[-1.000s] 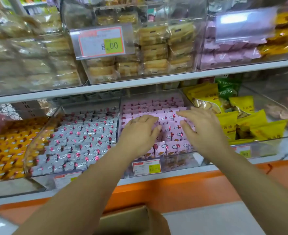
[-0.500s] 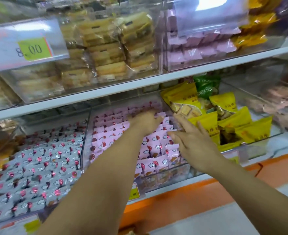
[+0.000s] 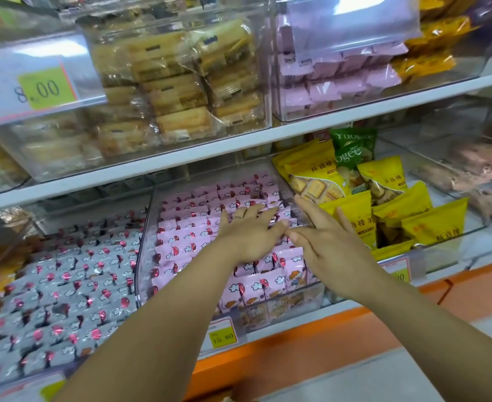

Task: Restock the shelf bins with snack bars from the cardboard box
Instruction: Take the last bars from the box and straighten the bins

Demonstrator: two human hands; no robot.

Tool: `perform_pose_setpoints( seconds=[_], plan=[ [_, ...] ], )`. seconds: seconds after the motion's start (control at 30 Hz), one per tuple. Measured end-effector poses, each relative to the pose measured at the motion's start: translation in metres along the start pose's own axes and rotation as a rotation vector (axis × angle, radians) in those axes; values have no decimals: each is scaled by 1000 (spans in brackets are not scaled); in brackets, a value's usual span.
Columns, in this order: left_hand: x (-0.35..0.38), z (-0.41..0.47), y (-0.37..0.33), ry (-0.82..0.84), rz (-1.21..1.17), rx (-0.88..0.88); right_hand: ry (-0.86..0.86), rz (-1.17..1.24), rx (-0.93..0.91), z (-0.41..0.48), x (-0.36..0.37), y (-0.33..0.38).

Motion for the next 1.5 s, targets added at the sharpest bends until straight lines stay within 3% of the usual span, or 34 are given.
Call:
perform_pose_setpoints(
  seconds=[0.2, 0.4, 0.47, 0.57, 0.63, 0.73, 0.87, 1.3, 1.5],
  plan=[
    [7, 21, 5, -76, 98, 31, -64, -37, -13, 0, 0, 1],
    [-1, 16, 3, -22, 51, 5, 16, -20, 0, 0, -6, 6],
    [-13, 6, 2, 34, -45, 11, 60, 27, 7, 2, -10, 7],
    [-43, -18, -6, 72, -391, 15, 124, 259, 124, 10, -34, 8],
    [-59, -43, -20, 59, -466, 95, 141, 294, 81, 12, -52, 7],
    [-57, -69, -34, 21, -335, 226, 231, 77, -104, 10, -59, 9],
    [-41, -75, -36, -91, -106, 176, 307, -69, -79, 5, -55, 11],
    [-28, -91, -39, -295, -130, 162, 208, -53, -92, -11, -57, 19],
    [-17, -82, -36, -234, -46, 129, 267, -181, -187, -7, -52, 21]
  ],
)
Point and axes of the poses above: each hand's wrist, its own z-axis towards the middle knuckle, its own x-axis out of the palm, y = z × x, the point moved 4 cm from there along z, towards the middle knuckle, and after that the axes turned 15 degrees about -y, right-handed, at the moved point
